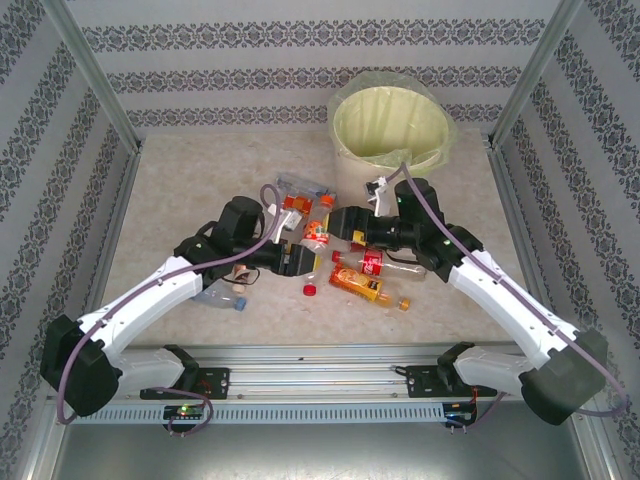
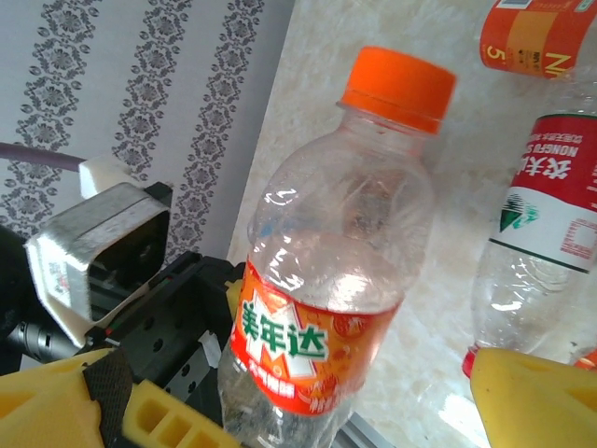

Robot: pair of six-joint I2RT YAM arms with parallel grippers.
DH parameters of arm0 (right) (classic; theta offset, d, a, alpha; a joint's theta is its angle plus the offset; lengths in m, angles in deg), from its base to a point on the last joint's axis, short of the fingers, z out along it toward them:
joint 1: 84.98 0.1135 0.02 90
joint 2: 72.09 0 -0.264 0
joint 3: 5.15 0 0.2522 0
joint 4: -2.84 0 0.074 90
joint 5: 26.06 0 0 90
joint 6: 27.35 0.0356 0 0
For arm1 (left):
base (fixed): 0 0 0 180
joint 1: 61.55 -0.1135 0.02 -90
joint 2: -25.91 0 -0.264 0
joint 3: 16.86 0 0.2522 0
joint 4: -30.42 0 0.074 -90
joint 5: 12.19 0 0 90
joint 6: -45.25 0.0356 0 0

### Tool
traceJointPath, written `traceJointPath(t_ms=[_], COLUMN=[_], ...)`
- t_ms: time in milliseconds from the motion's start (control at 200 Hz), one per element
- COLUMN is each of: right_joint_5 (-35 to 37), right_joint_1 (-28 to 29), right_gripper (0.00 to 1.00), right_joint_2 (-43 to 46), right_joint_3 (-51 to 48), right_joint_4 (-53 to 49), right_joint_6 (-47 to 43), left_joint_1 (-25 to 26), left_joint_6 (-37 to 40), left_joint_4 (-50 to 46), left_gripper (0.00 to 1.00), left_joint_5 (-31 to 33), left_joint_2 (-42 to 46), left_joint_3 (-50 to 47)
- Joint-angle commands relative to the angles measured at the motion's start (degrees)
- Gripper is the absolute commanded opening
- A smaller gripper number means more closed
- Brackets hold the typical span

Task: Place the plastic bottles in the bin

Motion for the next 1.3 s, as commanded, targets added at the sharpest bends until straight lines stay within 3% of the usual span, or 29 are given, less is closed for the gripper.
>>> traceJointPath(t_ms=[0,260,634,744,959,1294], right_joint_5=[-1.2,-0.5,0.1,0.5,2.8,5.9], right_joint_1=[1.0,1.5,1.6,1.5,0.8,-7.9], right_gripper=[0.94,0.86,0.58,0.53,0.51,0.51], right_joint_2=[-1.3,-4.0,-4.2,-3.5,-0.8,1.4], right_joint_3=[1.2,0.9,2.1,2.5,7.3,21.5], right_joint_4=[3.8,6.3,6.0,5.0,-2.7,-15.4], right_joint_6=[1.3,3.0,2.9,2.5,-2.0,-11.8], left_joint_1=[1.1,2.8,4.5,4.4,4.4,4.4], left_joint_6=[-4.2,-5.6,-5.7,-5.6,-5.0,-5.3], left_joint_4=[8.6,11.9,12.7,12.3,9.9,16.5], left_gripper=[0.6,0.6,0.6,0.68,1.0,1.0], left_joint_5=[-2.2,-1.0,0.5,1.1,3.7,14.9], left_joint_2=[1.6,1.4,0.4,0.6,2.1,7.1], left_joint_3=[-1.0,-2.2,-2.3,-1.8,0.5,3.2])
